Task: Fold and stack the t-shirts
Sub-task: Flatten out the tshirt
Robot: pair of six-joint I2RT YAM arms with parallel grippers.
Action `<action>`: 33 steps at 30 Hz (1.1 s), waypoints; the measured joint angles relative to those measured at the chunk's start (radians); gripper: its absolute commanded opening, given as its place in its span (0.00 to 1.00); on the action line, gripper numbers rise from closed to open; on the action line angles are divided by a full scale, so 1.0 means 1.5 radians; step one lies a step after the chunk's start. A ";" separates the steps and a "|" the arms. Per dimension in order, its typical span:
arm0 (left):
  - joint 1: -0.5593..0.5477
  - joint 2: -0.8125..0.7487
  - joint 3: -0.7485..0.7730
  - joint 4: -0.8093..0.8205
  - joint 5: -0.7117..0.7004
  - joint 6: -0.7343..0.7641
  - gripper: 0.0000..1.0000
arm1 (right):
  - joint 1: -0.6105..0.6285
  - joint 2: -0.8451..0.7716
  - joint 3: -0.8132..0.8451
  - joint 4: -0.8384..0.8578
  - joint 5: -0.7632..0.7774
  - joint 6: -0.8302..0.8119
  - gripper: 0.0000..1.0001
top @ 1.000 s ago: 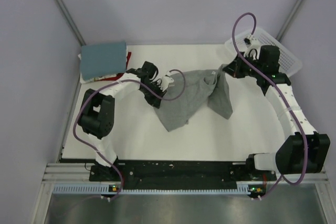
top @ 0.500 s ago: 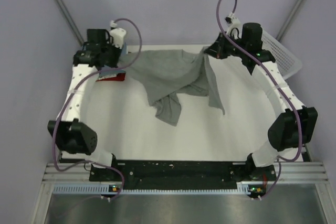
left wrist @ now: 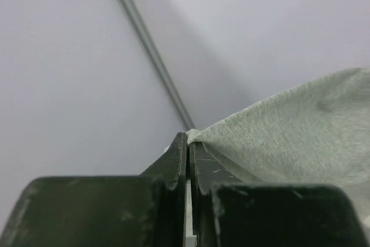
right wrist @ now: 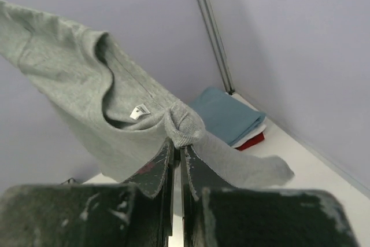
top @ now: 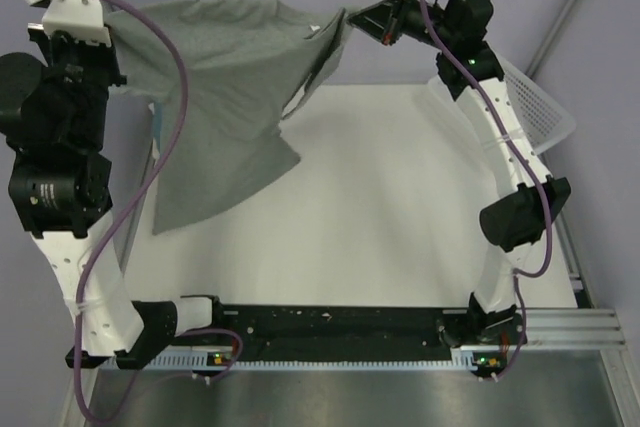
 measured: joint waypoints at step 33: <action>-0.155 0.367 0.077 0.203 -0.175 0.045 0.00 | -0.015 -0.455 -0.513 -0.235 -0.079 -0.194 0.00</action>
